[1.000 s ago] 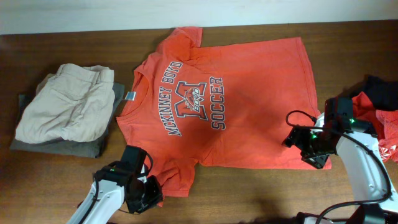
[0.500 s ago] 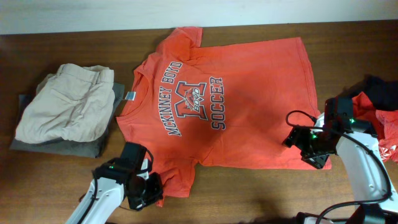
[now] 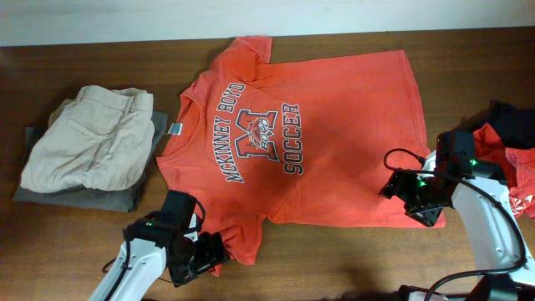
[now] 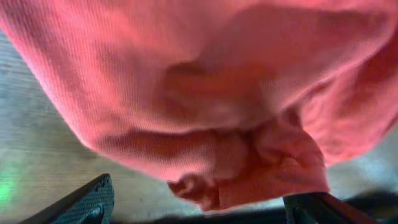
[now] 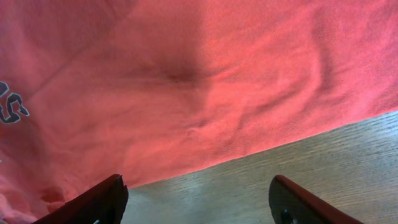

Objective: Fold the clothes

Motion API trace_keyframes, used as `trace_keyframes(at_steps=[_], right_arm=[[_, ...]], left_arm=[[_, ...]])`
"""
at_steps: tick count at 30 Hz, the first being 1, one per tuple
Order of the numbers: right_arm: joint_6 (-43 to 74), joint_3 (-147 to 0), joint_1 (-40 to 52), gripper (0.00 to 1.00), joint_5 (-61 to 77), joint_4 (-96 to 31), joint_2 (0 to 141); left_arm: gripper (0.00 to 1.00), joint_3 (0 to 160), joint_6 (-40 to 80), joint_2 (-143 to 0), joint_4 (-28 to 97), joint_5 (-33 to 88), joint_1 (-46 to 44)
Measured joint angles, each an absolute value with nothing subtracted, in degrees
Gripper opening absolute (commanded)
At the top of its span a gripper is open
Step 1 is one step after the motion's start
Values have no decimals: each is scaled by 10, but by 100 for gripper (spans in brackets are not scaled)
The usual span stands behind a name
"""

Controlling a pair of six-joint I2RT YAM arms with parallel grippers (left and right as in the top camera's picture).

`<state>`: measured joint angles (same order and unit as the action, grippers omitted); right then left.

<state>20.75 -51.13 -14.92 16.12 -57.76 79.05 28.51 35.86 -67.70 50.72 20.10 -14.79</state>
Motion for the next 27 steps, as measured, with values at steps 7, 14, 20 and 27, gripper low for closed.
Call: trace_keyframes(at_steps=[7, 14, 20, 27], right_arm=[[205, -511, -149, 78, 161, -578, 790], [205, -511, -149, 78, 161, -578, 790], [205, -511, -149, 78, 161, -578, 790], [205, -511, -149, 77, 160, -577, 790]], left_arm=[[58, 255, 389, -676, 476, 199, -148], [12, 246, 399, -676, 456, 196, -148], [0, 245, 386, -676, 455, 194, -148], [0, 343, 325, -667, 548, 225, -148]])
